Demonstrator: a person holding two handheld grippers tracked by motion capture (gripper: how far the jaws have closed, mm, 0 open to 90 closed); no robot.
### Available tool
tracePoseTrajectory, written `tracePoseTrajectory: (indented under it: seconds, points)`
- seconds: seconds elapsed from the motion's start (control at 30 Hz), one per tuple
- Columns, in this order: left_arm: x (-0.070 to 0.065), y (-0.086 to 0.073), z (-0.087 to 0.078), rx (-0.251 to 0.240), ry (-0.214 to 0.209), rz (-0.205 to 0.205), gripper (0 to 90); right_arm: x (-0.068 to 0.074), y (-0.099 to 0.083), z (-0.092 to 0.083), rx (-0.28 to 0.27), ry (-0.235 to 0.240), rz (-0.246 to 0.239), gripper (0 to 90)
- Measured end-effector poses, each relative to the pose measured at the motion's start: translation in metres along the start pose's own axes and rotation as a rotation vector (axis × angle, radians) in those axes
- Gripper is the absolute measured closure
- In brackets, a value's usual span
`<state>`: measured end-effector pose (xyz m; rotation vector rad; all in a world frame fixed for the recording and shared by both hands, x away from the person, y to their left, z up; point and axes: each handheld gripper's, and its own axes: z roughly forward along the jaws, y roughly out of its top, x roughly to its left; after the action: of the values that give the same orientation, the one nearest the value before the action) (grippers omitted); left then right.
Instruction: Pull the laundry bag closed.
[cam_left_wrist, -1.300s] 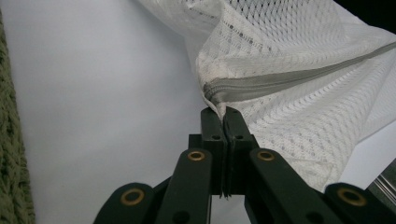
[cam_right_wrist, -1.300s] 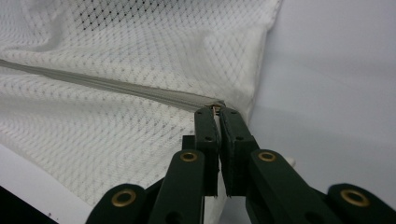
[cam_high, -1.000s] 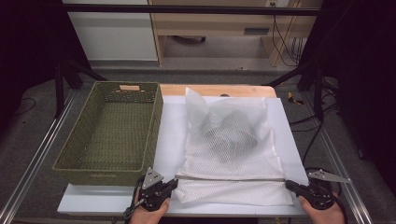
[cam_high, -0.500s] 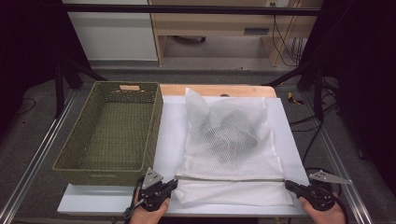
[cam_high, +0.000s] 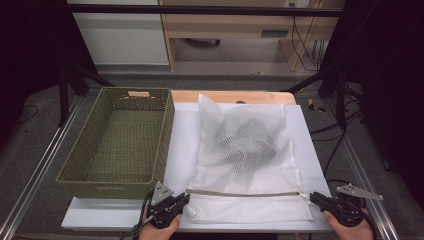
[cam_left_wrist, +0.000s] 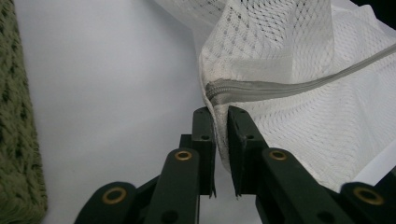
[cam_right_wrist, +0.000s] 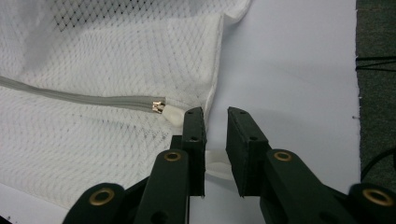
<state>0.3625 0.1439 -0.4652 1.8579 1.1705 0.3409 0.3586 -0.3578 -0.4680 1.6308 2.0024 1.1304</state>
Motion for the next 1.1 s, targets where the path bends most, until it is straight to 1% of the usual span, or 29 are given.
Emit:
tracePoseTrajectory:
  seconds: [0.07, 0.13, 0.27, 0.33, 0.37, 0.47, 0.5, 0.6, 0.63, 0.73, 0.87, 0.93, 0.97, 1.0, 1.03, 1.1]
  points:
    - [0.0, 0.0, 0.0, -0.005, 0.005, -0.001, 78.5, 0.002, 0.001, 0.0, -0.011, 0.001, -0.006, 75.9]
    - [-0.001, 0.001, -0.001, -0.011, 0.015, 0.006, 75.6, 0.003, 0.002, 0.0, -0.02, 0.004, -0.013, 75.2]
    - [-0.002, 0.005, -0.005, -0.041, 0.041, 0.021, 68.3, 0.004, 0.002, 0.0, -0.039, 0.01, -0.01, 73.3]
    - [-0.002, 0.006, -0.006, -0.051, 0.042, 0.026, 65.2, 0.005, 0.003, -0.001, -0.051, 0.012, -0.015, 72.3]
    - [-0.002, 0.006, -0.007, -0.058, 0.043, 0.027, 63.9, 0.006, 0.004, -0.001, -0.058, 0.013, -0.01, 71.1]
    - [-0.003, 0.008, -0.009, -0.074, 0.059, 0.04, 60.4, 0.009, 0.005, -0.002, -0.075, 0.014, -0.014, 67.4]
    - [-0.003, 0.008, -0.01, -0.088, 0.061, 0.043, 60.3, 0.01, 0.005, -0.002, -0.078, 0.014, -0.015, 66.3]
    - [-0.004, 0.009, -0.01, -0.094, 0.053, 0.05, 57.6, 0.013, 0.006, -0.003, -0.094, 0.018, -0.026, 62.3]
    - [-0.005, 0.009, -0.01, -0.097, 0.054, 0.05, 56.4, 0.014, 0.007, -0.003, -0.096, 0.02, -0.021, 60.8]
    - [-0.006, 0.011, -0.01, -0.1, 0.05, 0.063, 53.4, 0.017, 0.008, -0.002, -0.108, 0.017, -0.036, 56.1]
    - [-0.009, 0.014, -0.011, -0.118, 0.051, 0.09, 44.8, 0.021, 0.01, -0.002, -0.132, 0.011, -0.059, 45.5]
    - [-0.01, 0.016, -0.012, -0.136, 0.056, 0.096, 38.6, 0.025, 0.013, -0.002, -0.151, 0.006, -0.072, 36.5]
    - [-0.01, 0.019, -0.013, -0.148, 0.064, 0.107, 35.7, 0.026, 0.014, -0.002, -0.154, 0.004, -0.075, 32.8]
    - [-0.01, 0.019, -0.013, -0.148, 0.064, 0.107, 32.6, 0.026, 0.014, -0.002, -0.154, 0.004, -0.075, 32.8]
    - [-0.011, 0.023, -0.015, -0.163, 0.058, 0.113, 29.6, 0.03, 0.018, -0.002, -0.169, 0.006, -0.083, 23.7]
    - [-0.013, 0.026, -0.017, -0.175, 0.045, 0.117, 25.7, 0.032, 0.02, -0.002, -0.192, -0.002, -0.1, 18.1]
